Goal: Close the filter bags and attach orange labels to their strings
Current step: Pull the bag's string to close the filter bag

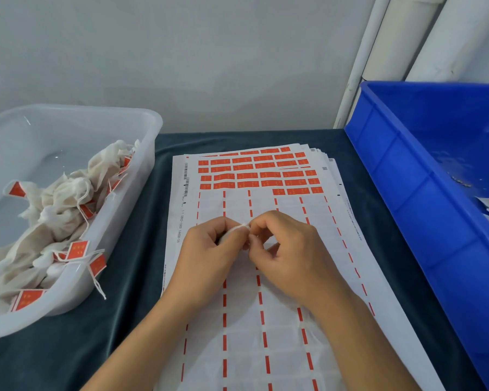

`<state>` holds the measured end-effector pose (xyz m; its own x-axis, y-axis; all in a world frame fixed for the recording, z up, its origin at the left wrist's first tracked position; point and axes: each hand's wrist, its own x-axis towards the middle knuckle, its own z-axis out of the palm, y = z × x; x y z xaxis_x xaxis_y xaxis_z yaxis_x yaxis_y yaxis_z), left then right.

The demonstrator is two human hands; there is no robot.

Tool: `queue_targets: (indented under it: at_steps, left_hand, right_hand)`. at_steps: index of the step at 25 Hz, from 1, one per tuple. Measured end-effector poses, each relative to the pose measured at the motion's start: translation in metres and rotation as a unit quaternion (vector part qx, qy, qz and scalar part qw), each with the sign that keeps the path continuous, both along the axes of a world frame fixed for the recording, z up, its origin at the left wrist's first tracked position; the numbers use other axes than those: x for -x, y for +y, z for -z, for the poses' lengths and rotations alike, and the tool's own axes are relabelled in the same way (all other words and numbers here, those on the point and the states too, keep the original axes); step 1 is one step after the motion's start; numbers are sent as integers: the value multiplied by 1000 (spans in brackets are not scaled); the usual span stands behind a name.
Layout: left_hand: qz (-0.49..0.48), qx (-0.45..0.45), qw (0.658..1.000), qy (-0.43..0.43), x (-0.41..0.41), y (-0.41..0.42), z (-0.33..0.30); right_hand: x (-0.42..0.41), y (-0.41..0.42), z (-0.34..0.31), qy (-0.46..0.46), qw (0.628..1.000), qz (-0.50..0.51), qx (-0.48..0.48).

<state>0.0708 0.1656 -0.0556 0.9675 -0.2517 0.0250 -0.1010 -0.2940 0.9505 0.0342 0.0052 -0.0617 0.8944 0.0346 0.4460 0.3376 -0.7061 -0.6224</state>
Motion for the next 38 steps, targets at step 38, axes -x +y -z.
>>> queue_targets:
  at_steps: [38]
  left_hand:
    - [-10,29,998,-55,5,-1,1]
  right_hand:
    - [-5,-5,-12,137,893,10,-428]
